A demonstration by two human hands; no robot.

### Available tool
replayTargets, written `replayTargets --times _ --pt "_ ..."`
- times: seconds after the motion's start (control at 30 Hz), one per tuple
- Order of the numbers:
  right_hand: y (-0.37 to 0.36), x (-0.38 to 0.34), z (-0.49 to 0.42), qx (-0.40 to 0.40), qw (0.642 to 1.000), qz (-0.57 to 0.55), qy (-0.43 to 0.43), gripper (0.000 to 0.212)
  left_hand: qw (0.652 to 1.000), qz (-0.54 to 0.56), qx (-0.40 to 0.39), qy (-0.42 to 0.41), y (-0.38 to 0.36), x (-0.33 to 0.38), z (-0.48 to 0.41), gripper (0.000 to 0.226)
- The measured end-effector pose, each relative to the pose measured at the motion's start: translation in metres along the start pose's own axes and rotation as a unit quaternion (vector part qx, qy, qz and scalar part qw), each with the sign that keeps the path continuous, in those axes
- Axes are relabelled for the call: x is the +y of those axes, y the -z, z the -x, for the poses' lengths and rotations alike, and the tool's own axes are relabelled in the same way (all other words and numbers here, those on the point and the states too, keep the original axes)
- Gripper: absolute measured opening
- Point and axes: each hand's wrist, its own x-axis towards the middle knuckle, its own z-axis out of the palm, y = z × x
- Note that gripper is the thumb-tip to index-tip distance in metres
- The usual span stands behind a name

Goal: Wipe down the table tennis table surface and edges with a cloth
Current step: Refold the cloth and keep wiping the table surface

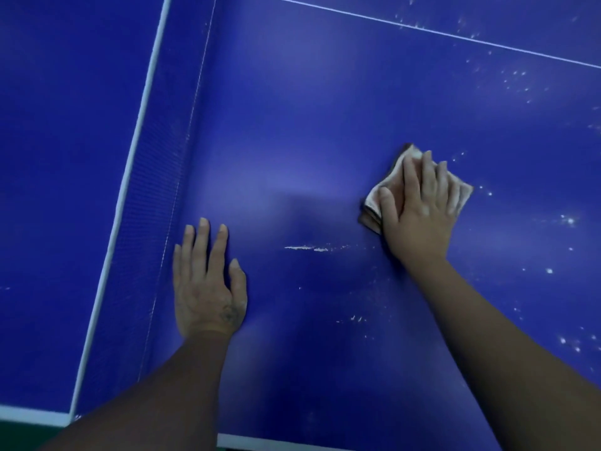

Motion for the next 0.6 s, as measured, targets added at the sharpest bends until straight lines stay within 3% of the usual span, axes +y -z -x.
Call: replayTargets --times 0.1,0.17,0.23,0.37,0.6 --pt "-0.005 -0.025 -0.003 0.005 0.996 0.015 -0.084 0.067 1.000 0.000 0.005 -0.003 -0.001 -0.001 0.000 0.060" --pt "-0.009 -0.054 -0.009 0.001 0.996 0.014 -0.091 0.069 1.000 0.000 0.005 -0.003 -0.002 -0.001 0.000 0.060" --pt "-0.014 -0.086 -0.006 -0.011 0.999 0.007 -0.031 0.069 1.000 0.002 0.004 -0.001 -0.002 -0.001 0.000 0.060" --pt "-0.025 -0.130 0.042 -0.019 0.982 -0.065 0.174 0.066 1.000 0.003 0.011 -0.002 -0.001 0.000 0.000 0.060" --pt "-0.013 -0.069 0.087 -0.070 0.935 -0.093 0.336 0.068 1.000 -0.002 0.010 -0.008 -0.001 -0.001 0.001 0.058"
